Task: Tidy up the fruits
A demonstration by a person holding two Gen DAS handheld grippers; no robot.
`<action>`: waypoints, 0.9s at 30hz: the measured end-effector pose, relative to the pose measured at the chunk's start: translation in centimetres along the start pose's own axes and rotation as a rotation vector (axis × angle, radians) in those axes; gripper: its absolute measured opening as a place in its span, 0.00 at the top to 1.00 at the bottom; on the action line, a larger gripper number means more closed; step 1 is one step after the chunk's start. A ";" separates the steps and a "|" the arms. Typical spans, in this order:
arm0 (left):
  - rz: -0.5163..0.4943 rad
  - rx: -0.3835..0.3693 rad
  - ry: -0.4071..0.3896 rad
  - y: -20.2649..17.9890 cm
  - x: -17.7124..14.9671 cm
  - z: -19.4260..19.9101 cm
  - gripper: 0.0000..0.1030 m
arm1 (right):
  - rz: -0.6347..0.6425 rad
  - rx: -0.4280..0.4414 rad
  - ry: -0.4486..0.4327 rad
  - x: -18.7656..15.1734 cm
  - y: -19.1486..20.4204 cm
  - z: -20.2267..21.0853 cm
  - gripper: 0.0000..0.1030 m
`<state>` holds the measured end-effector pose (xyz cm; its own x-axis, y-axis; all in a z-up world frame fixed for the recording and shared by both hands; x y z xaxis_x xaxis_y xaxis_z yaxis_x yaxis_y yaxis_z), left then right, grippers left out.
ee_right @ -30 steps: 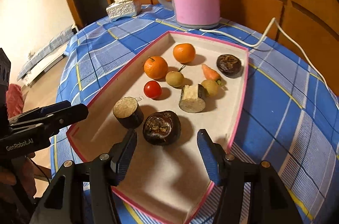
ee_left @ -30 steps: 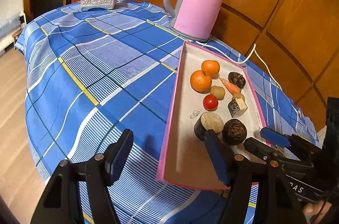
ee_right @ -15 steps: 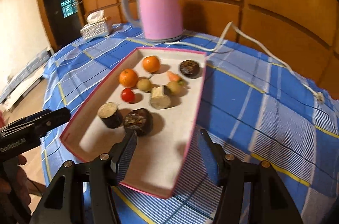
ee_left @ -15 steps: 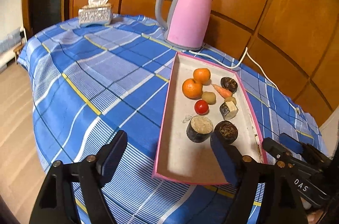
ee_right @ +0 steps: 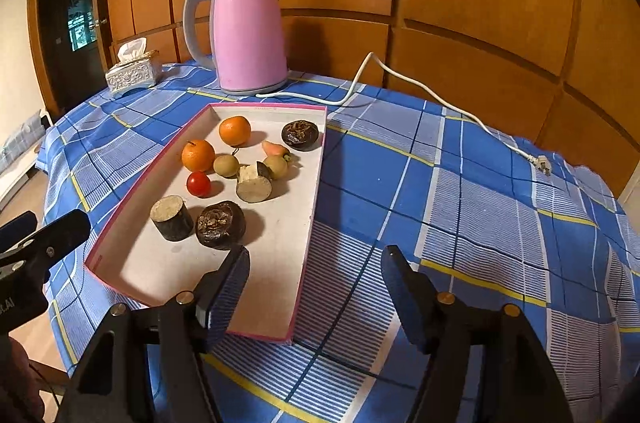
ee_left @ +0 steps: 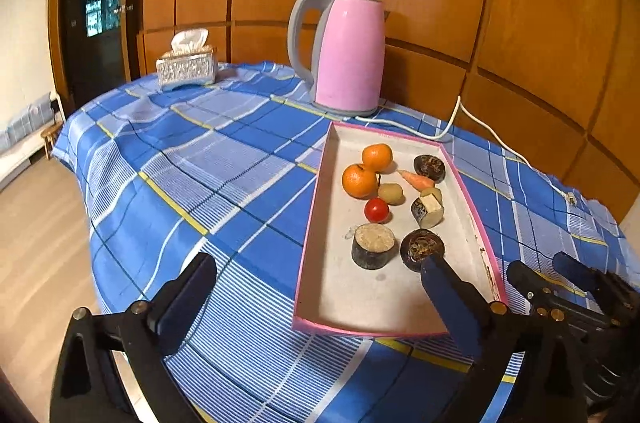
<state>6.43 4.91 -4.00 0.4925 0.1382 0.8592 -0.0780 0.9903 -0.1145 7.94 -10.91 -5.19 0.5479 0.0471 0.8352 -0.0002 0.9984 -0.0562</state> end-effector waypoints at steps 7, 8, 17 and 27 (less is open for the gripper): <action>0.013 -0.011 -0.042 -0.1 0.7 0.7 0.00 | 0.008 -0.003 -0.009 0.0 0.1 0.3 0.33; 0.010 -0.009 -0.043 -0.2 0.7 0.7 0.00 | 0.008 -0.004 -0.011 0.0 0.1 0.4 0.33; -0.047 0.102 -0.034 -0.5 0.2 0.3 0.00 | -0.002 -0.021 -0.015 0.0 -0.4 0.4 0.33; -0.035 0.137 -0.049 0.0 0.1 0.4 0.00 | -0.018 -0.018 -0.013 -0.2 -0.7 0.3 0.33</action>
<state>6.12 4.94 -3.75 0.4547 0.0995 0.8851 -0.1807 0.9834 -0.0177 7.60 -11.58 -5.19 0.5363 0.0298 0.8435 0.0248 0.9984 -0.0511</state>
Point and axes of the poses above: each gripper's, at about its wrist camera, not at the fingertips, and z roughly against the way its jaws point, y to its left, x to its top, the point moved 9 cm from there along -z, roughly the way its jaws point, and after that the axes turned 9 degrees about -y, right-handed, at the moved point
